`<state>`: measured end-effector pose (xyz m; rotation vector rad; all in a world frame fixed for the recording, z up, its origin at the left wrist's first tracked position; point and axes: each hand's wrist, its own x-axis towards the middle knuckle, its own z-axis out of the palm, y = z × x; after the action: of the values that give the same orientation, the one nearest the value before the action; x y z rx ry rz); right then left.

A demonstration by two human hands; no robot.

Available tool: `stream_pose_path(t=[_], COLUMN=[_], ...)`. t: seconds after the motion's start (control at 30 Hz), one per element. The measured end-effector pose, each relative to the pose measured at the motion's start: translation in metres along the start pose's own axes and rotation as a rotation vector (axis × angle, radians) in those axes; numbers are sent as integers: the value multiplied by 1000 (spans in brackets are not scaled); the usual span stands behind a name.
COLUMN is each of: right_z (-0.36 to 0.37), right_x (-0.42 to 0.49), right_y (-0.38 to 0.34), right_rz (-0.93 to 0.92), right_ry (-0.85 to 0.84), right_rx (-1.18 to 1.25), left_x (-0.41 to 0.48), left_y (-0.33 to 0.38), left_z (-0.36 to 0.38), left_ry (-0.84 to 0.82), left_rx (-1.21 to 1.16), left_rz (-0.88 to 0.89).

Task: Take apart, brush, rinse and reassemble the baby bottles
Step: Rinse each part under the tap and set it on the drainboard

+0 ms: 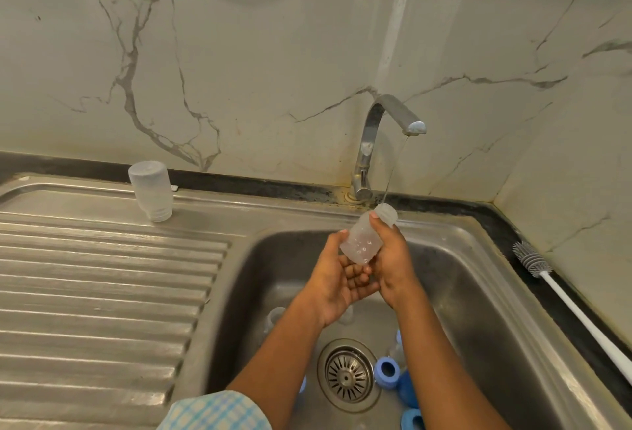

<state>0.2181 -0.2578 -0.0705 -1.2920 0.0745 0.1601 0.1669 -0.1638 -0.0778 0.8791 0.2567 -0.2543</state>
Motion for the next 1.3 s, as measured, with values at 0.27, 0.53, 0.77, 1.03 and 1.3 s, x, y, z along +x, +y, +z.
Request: stream_pose_path(t=[0.27, 0.53, 0.77, 1.03, 1.3], right_z=[-2, -40, -36, -22, -20], right_x=[-20, -74, -82, -88, -98], right_y=[0, -19, -15, -11, -33], right_rz=[64, -166, -232, -221, -285], right_ry=[103, 34, -209, -376, -135], right_rx=[-177, -1034, -1061, -748, -919], left_x=[12, 2, -33, -78, -100], left_y=[-21, -6, 11, 27, 12], left_z=[-4, -16, -10, -31, -51], left_ry=[103, 215, 78, 121, 289], left_rx=[589, 1050, 1298, 1107, 1214], left_rz=[456, 580, 465, 506, 618])
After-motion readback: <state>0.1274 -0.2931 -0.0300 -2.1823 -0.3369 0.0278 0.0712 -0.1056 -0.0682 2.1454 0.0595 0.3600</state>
